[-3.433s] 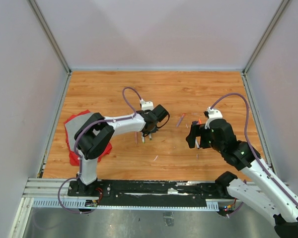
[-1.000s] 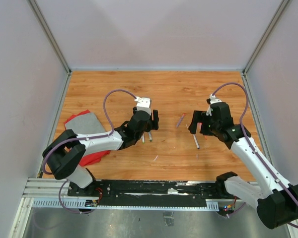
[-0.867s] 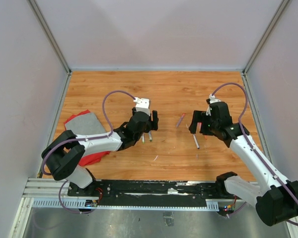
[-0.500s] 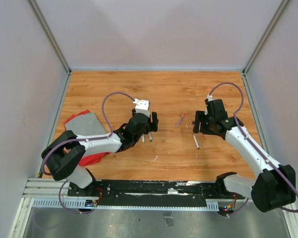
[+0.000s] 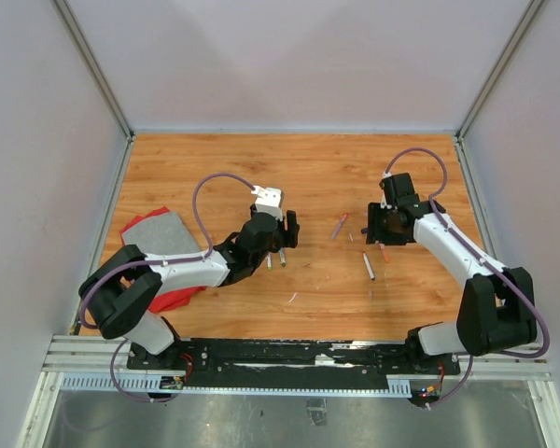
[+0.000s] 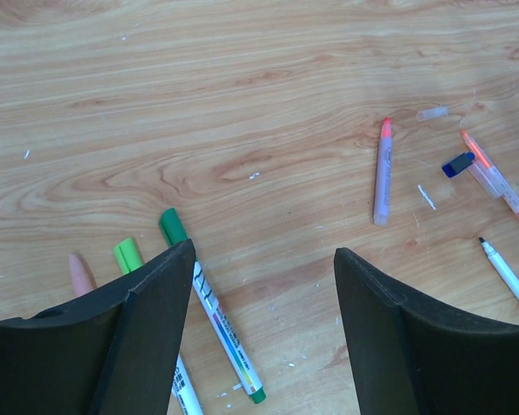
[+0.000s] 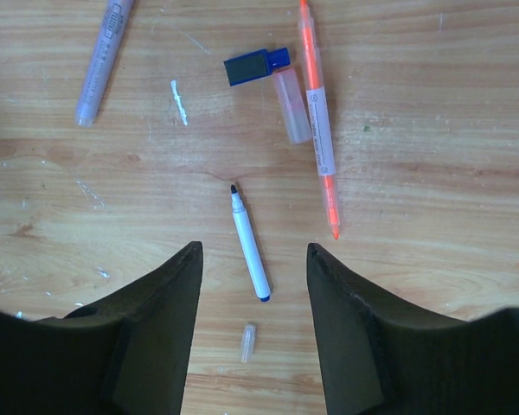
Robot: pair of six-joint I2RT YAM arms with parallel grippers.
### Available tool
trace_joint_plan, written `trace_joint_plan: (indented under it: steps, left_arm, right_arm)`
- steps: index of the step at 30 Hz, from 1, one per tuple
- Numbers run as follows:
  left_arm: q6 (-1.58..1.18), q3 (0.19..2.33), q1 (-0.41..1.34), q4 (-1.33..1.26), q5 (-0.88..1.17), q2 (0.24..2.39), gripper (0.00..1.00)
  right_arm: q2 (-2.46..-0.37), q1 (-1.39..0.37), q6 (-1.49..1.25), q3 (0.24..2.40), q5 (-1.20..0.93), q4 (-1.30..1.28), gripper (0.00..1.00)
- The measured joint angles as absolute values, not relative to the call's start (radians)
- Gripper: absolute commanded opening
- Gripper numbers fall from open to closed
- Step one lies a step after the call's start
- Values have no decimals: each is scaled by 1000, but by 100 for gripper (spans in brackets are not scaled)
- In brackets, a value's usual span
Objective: Insert the pens into the pen caps
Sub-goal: Pick up the pen from the center of the board.
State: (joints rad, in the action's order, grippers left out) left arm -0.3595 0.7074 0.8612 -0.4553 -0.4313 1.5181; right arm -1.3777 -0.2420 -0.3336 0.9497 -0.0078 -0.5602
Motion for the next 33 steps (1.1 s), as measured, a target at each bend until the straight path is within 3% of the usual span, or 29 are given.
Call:
trace_joint_plan:
  steps: [17,33]
  left_arm:
    - [-360,709,862,-455,-424,1540,69]
    - [-360,714,861,-455,-424,1547,69]
  right_arm:
    - [-1531,-176,-302,987,37,-582,37]
    - [-1638,-148,-283,987,29,-562,31]
